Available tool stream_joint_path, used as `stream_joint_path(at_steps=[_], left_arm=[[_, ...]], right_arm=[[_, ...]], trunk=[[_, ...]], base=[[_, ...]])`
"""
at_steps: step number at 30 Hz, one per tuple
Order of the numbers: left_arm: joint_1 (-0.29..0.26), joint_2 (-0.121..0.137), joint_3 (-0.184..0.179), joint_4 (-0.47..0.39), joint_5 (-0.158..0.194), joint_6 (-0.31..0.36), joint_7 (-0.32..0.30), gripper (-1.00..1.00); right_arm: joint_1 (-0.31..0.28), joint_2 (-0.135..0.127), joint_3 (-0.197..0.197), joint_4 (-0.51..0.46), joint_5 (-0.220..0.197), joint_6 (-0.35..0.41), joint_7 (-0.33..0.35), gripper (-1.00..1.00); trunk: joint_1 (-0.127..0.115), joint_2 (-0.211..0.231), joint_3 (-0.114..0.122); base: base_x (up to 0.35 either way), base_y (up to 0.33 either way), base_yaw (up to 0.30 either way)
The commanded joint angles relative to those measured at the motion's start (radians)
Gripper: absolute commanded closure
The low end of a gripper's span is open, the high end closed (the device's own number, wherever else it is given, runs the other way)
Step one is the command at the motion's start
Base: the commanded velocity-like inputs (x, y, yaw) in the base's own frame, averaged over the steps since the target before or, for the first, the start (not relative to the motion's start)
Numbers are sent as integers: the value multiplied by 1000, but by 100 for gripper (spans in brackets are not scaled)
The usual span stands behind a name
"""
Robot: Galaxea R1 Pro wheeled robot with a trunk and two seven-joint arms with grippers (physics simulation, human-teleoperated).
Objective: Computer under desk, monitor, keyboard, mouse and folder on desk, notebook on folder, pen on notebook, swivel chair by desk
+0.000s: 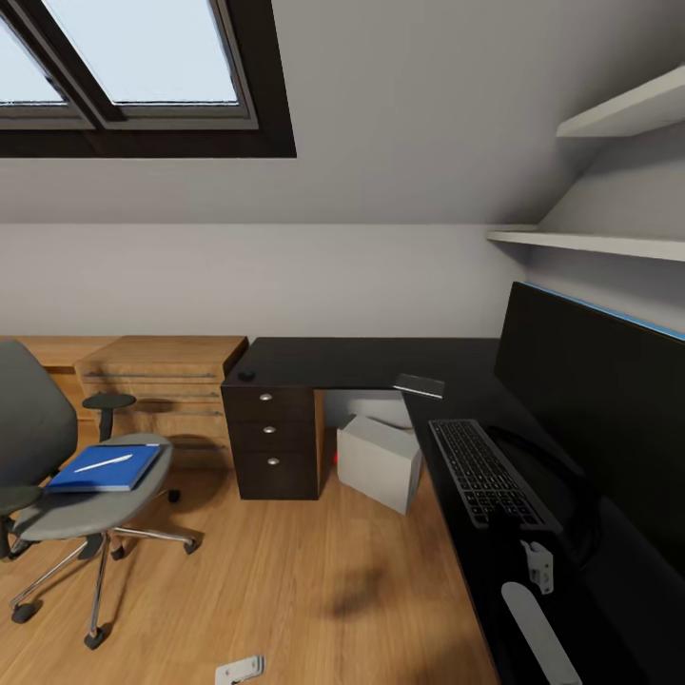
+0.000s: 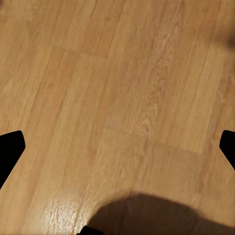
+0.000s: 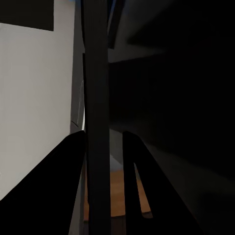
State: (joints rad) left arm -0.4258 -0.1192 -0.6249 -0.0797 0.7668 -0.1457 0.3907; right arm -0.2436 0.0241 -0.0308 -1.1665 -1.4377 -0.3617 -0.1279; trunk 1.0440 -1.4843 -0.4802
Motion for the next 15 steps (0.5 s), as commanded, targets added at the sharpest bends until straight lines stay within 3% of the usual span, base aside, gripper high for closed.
stream_joint_path(at_steps=[1, 15], left_arm=[[-1, 0, -9, 0, 9, -3, 4, -100], [-1, 0, -9, 0, 10, -3, 4, -100]], right_arm=[[0, 0, 0, 10, -30, -6, -6, 100], [0, 0, 0, 10, -30, -6, -7, 100]], trunk=[[4, -8, -4], [12, -22, -11]], base=[[0, 0, 0], [0, 0, 0]])
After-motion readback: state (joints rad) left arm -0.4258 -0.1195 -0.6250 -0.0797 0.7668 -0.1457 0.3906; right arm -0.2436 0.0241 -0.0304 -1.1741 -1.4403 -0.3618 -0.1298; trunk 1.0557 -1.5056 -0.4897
